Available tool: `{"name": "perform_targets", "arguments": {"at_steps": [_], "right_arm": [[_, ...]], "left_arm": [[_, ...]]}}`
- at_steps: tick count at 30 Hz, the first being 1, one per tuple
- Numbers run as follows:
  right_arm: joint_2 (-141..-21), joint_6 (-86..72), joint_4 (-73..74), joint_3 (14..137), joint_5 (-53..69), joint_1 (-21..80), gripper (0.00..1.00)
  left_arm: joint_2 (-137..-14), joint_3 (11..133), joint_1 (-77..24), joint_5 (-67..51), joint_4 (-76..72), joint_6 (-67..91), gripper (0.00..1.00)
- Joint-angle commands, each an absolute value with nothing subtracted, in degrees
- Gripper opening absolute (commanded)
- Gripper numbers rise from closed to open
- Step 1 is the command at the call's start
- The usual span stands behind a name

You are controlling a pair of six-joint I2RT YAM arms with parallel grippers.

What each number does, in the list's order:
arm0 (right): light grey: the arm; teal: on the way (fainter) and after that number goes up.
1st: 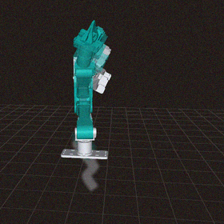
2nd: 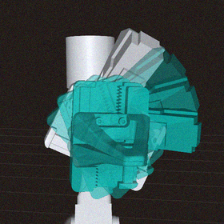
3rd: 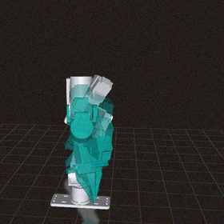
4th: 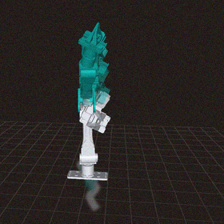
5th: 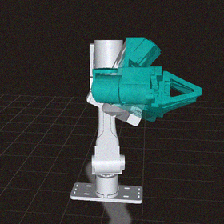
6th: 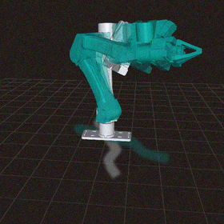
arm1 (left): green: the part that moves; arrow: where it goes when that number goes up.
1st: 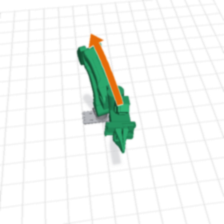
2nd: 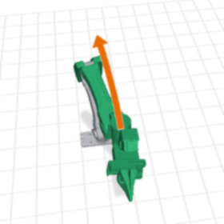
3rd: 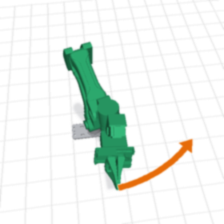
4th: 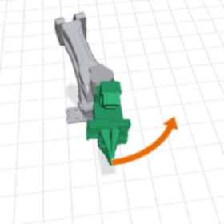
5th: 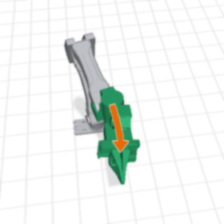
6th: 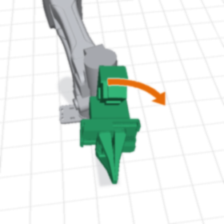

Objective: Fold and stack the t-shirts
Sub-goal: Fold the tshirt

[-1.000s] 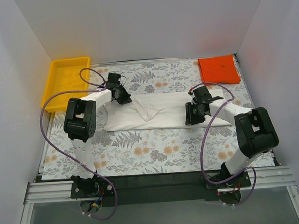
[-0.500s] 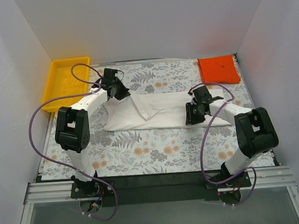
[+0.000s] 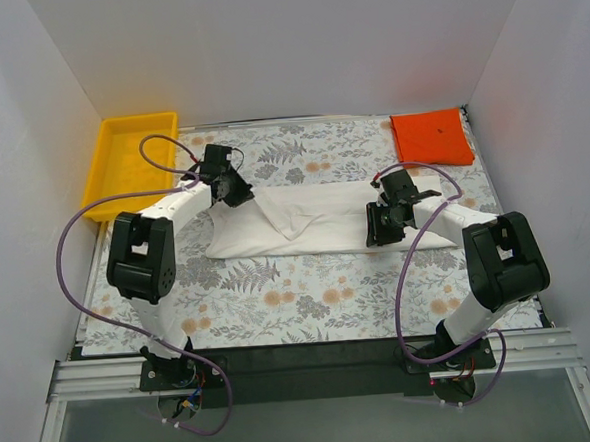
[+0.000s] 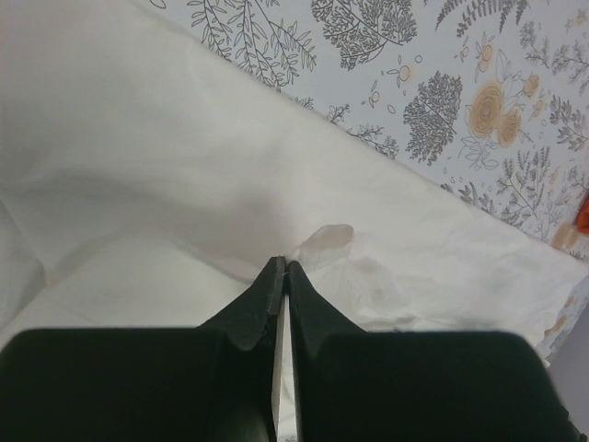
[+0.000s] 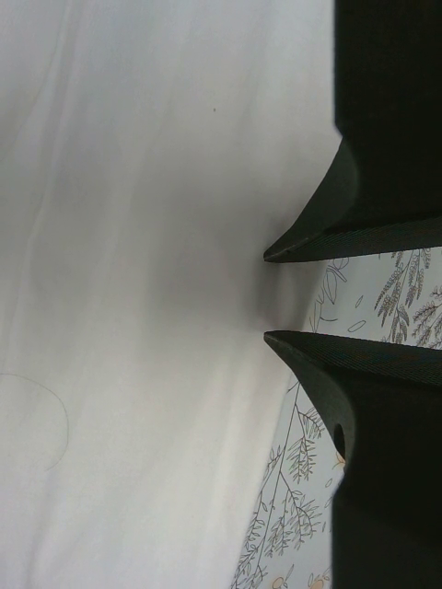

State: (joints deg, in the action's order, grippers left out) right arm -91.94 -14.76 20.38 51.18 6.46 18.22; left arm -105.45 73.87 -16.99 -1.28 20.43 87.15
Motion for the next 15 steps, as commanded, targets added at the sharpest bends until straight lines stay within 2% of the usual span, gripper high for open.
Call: {"name": "perform_targets", "arguments": {"at_steps": [1, 6, 12, 15], "right_arm": [[-91.5, -14.2, 20.6, 51.5, 6.5, 18.0, 0.37], [-90.9, -14.2, 20.6, 50.9, 6.6, 18.0, 0.37], [-90.6, -14.2, 20.5, 50.9, 6.7, 18.0, 0.37], [-90.6, -14.2, 20.5, 50.9, 6.7, 18.0, 0.37]], "left_arm": [[-107.8, 74.6, -17.1, -2.1, 18.2, 86.0, 0.06], [-108.3, 74.4, -17.1, -1.8, 16.5, 85.3, 0.16], [-107.8, 73.1, -17.1, -3.1, 16.1, 86.0, 0.35], [-106.7, 72.0, -17.1, -2.6, 15.6, 86.0, 0.39]]}}
